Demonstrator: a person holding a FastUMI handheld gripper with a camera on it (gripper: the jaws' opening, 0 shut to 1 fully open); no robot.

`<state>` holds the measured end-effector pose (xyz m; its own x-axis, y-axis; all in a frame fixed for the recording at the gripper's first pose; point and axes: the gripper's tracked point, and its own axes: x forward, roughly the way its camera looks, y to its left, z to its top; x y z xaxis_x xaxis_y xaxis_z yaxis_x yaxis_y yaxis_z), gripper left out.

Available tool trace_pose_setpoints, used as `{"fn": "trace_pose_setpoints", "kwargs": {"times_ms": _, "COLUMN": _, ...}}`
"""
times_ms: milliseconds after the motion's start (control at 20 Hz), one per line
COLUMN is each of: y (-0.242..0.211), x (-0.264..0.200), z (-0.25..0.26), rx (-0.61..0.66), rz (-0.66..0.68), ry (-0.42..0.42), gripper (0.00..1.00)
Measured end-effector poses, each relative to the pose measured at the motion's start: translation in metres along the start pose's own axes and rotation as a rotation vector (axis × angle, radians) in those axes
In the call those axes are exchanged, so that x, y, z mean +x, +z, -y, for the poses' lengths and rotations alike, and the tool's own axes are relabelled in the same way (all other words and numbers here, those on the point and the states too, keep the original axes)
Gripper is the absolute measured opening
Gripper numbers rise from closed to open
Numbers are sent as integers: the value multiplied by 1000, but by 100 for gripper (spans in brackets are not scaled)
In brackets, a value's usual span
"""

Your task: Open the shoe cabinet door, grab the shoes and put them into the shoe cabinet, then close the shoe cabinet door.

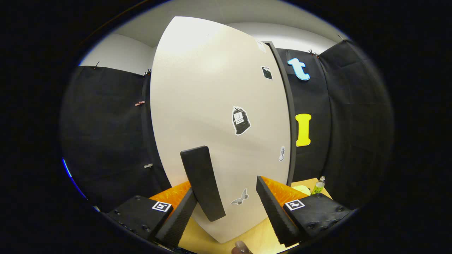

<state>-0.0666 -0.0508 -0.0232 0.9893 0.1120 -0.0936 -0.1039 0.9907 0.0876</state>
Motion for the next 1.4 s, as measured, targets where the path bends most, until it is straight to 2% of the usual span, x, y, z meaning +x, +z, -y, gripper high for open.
{"fn": "trace_pose_setpoints", "kwargs": {"times_ms": 150, "y": 3, "x": 30, "z": -22, "rx": -52, "rz": 10, "ry": -9, "gripper": 100}}
{"fn": "trace_pose_setpoints", "kwargs": {"times_ms": 350, "y": 0, "x": 74, "z": -48, "rx": -38, "rz": -18, "ry": 12, "gripper": 100}}
{"fn": "trace_pose_setpoints", "kwargs": {"times_ms": 500, "y": 3, "x": 88, "z": -59, "rx": -49, "rz": -12, "ry": 2, "gripper": 100}}
{"fn": "trace_pose_setpoints", "kwargs": {"times_ms": 800, "y": 12, "x": 75, "z": -74, "rx": -53, "rz": 14, "ry": 23, "gripper": 100}}
{"fn": "trace_pose_setpoints", "kwargs": {"times_ms": 1400, "y": 15, "x": 41, "z": -69, "rx": -121, "rz": 17, "ry": -20, "gripper": 99}}
